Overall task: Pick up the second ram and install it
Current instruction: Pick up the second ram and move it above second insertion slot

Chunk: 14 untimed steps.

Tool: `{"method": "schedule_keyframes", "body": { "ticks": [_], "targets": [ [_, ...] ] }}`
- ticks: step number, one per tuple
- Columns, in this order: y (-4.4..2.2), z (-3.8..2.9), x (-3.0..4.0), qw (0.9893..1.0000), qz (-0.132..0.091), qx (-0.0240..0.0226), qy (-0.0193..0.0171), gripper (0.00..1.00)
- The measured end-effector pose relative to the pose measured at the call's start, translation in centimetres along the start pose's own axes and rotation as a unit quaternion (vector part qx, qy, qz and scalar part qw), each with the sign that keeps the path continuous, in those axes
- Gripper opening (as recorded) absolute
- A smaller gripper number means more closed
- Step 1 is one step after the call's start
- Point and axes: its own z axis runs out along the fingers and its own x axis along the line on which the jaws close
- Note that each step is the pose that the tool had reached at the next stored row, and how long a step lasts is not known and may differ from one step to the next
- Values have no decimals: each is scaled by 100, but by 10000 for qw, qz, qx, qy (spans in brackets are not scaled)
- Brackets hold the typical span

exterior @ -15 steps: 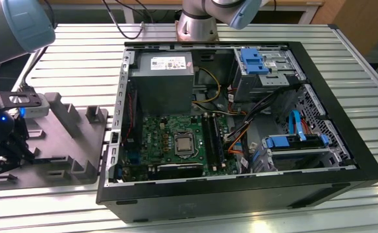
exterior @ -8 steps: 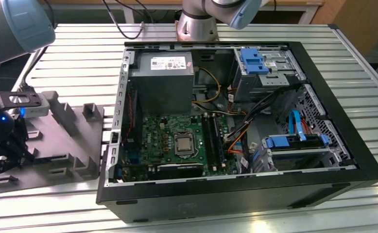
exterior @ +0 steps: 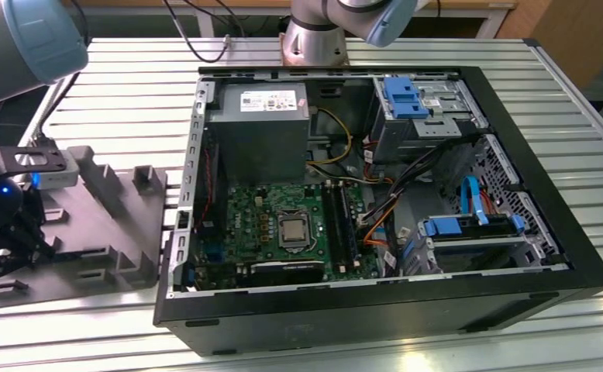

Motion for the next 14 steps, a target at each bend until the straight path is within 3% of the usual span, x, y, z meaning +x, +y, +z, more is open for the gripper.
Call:
{"method": "schedule_keyframes", "body": {
  "ticks": [4,14],
  "targets": [
    [0,5,0,9994,352,3,-16,12],
    [0,4,-1,9996,296,4,-15,12]
  ]
}}
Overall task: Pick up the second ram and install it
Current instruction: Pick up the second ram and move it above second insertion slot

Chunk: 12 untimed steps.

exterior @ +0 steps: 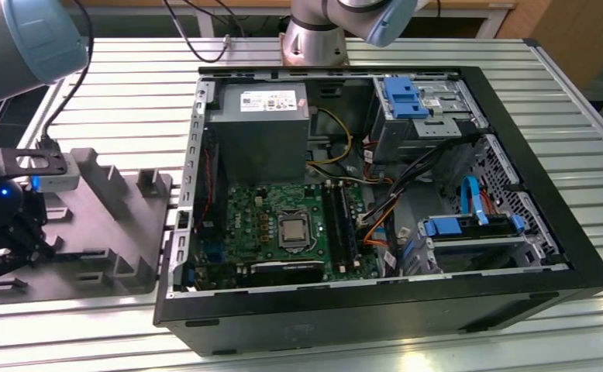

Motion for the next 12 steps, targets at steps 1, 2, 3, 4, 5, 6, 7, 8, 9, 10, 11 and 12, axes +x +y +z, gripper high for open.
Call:
{"method": "schedule_keyframes", "body": {
  "ticks": [1,2,3,4,5,6,7,8,9,10,11,12],
  "targets": [
    [0,0,0,10000,-15,0,1,12],
    [1,-1,0,10000,-28,1,1,12],
    [1,-5,0,10000,-38,2,1,12],
    [2,-11,0,10000,-42,2,1,12],
    [2,-17,0,10000,-45,3,-1,12],
    [2,-20,0,10000,-47,4,-3,12],
    [2,-22,-1,10000,-48,5,-3,12],
    [2,-23,-1,10000,-49,5,-4,12],
    [3,-26,0,10000,-49,4,-3,12],
    [3,-28,0,10000,-50,3,-2,12],
    [3,-27,0,10000,-49,4,-3,12],
    [3,-28,0,10000,-50,4,-2,12]
  ]
}}
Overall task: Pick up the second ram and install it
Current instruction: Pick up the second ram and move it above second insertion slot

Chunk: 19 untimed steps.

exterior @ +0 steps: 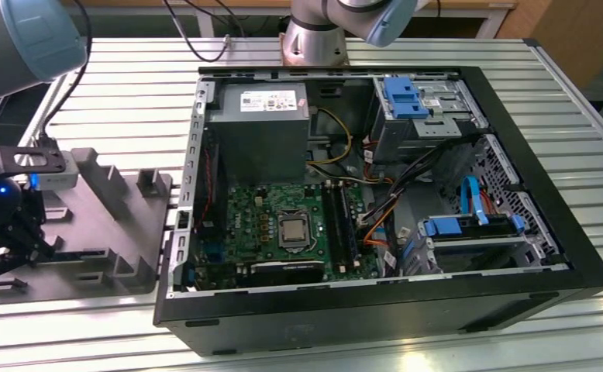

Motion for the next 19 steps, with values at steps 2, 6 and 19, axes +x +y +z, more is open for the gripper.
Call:
{"method": "schedule_keyframes", "body": {
  "ticks": [2,6,19],
  "targets": [
    [1,-9,0,10000,0,-2,1,12],
    [2,-40,0,10000,0,0,0,12],
    [7,-164,-2,10000,0,0,0,12]
  ]
}}
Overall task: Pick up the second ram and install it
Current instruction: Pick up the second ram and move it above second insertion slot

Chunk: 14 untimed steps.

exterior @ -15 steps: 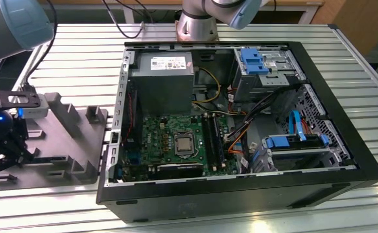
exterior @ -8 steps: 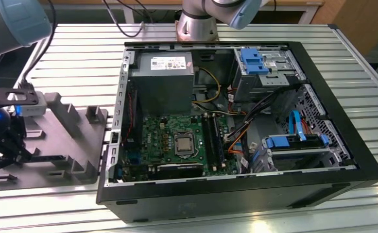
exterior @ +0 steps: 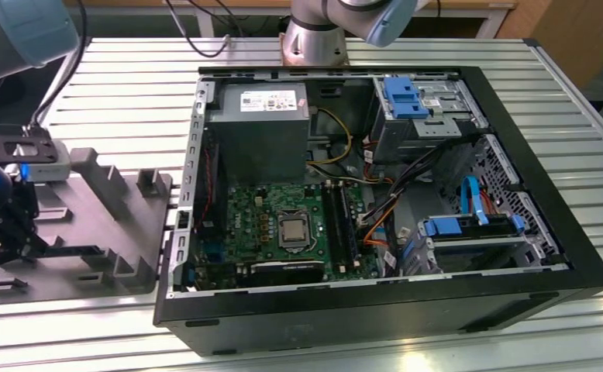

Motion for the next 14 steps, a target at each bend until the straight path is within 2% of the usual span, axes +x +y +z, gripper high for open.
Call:
{"method": "schedule_keyframes", "body": {
  "ticks": [14],
  "targets": [
    [5,-110,-1,10000,0,0,0,12]
  ]
}}
